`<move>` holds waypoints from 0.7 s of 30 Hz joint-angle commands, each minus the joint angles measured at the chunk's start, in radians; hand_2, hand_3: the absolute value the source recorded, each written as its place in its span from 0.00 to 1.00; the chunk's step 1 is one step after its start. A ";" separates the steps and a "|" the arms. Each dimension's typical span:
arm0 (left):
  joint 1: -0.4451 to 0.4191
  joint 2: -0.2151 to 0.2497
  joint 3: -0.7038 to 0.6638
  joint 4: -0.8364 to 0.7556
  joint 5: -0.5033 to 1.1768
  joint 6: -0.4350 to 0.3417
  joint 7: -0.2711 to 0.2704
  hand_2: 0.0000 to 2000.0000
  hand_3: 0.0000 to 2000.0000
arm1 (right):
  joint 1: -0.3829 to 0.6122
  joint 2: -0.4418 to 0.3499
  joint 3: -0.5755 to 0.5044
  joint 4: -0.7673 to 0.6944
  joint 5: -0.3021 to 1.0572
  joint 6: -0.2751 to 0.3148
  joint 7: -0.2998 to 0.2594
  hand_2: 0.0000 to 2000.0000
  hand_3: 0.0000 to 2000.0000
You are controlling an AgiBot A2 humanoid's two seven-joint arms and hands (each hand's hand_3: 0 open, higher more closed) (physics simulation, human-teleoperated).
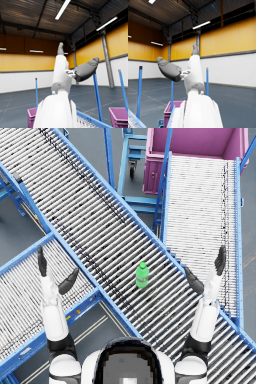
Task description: Pick up the oil and place it on the left assembly line, put the cola on the right, and keep Sprite still
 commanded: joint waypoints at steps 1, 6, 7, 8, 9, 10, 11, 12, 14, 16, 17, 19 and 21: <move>0.022 -0.007 0.009 0.000 0.000 0.000 0.000 0.00 0.00 | 0.020 0.008 -0.006 0.000 0.000 0.000 0.000 0.00 0.00; 0.006 -0.001 0.007 -0.001 0.000 0.000 0.000 0.00 0.00 | 0.021 0.008 -0.012 0.003 0.000 0.000 0.000 0.00 0.00; 0.005 -0.001 0.007 -0.002 0.000 0.000 0.000 0.00 0.00 | 0.022 0.008 -0.017 0.007 0.000 0.000 0.000 0.00 0.00; 0.005 -0.001 0.007 -0.002 0.000 0.000 0.000 0.00 0.00 | 0.053 0.024 -0.009 0.009 0.000 0.000 0.000 0.00 0.00; 0.005 0.000 0.007 -0.003 0.000 0.000 0.000 0.00 0.00 | 0.017 0.007 -0.010 0.004 0.000 0.000 0.000 0.00 0.00; 0.005 0.000 0.007 -0.003 0.000 0.000 0.000 0.00 0.00 | 0.025 0.010 -0.010 0.005 0.000 0.000 0.000 0.00 0.00; 0.000 -0.001 0.011 -0.001 -0.006 0.001 0.001 0.00 0.00 | 0.019 0.009 -0.005 0.004 -0.004 0.001 -0.001 0.00 0.00; -0.005 -0.003 0.019 0.003 -0.015 0.003 0.003 0.00 0.00 | 0.013 0.009 0.004 0.001 -0.012 0.003 -0.003 0.00 0.00; -0.016 -0.009 0.039 0.012 -0.043 0.009 0.009 0.00 0.00 | 0.001 0.013 0.030 -0.006 -0.034 0.009 -0.009 0.00 0.00; -0.028 -0.017 0.065 0.023 -0.077 0.016 0.016 0.00 0.00 | -0.009 0.019 0.061 -0.014 -0.060 0.016 -0.016 0.00 0.00; -0.035 -0.022 0.079 0.029 -0.096 0.020 0.020 0.00 0.00 | -0.015 0.022 0.077 -0.019 -0.074 0.020 -0.020 0.00 0.00; -0.047 -0.032 0.107 0.042 -0.134 0.028 0.028 0.00 0.00 | -0.025 0.030 0.112 -0.027 -0.104 0.027 -0.028 0.00 0.00; -0.059 -0.042 0.136 0.054 -0.174 0.036 0.036 0.00 0.00 | -0.035 0.038 0.148 -0.036 -0.134 0.035 -0.036 0.00 0.00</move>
